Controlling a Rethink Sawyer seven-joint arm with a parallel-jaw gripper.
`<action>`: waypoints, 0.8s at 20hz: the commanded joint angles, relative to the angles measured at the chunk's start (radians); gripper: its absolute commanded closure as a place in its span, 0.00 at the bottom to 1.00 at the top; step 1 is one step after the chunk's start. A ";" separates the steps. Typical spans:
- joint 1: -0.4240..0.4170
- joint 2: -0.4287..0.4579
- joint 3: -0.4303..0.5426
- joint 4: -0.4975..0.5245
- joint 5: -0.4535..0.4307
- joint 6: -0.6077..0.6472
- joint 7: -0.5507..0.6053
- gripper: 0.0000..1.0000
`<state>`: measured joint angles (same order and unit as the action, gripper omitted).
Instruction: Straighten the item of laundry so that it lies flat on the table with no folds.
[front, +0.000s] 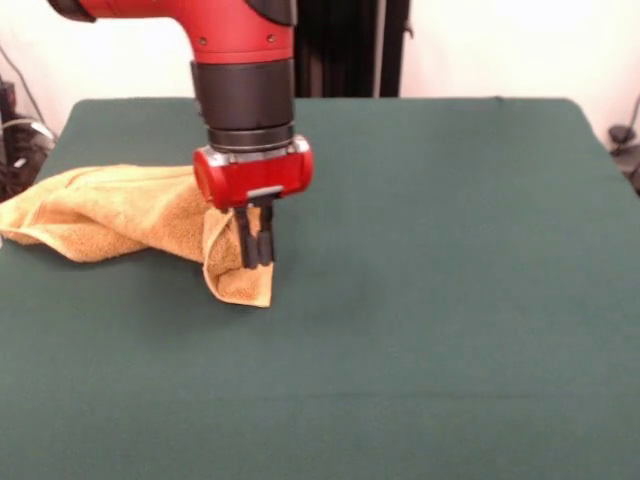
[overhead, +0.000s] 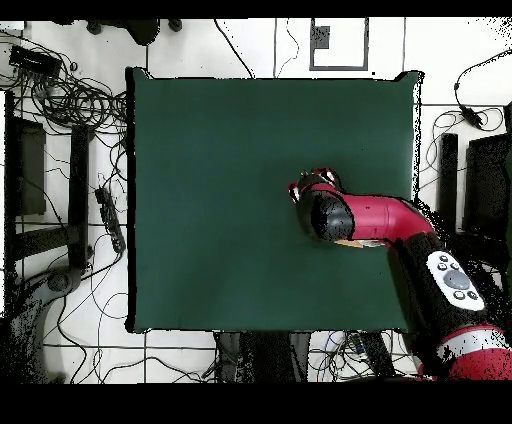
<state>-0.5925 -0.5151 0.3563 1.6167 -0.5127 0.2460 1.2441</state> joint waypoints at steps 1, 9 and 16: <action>0.060 0.054 -0.027 0.016 0.060 -0.024 0.253 1.00; 0.082 0.074 -0.057 0.003 0.075 -0.058 0.243 1.00; 0.112 0.108 -0.101 -0.051 0.076 -0.004 0.215 1.00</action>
<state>-0.5311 -0.5035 0.2661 1.5950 -0.4860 0.2246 1.2530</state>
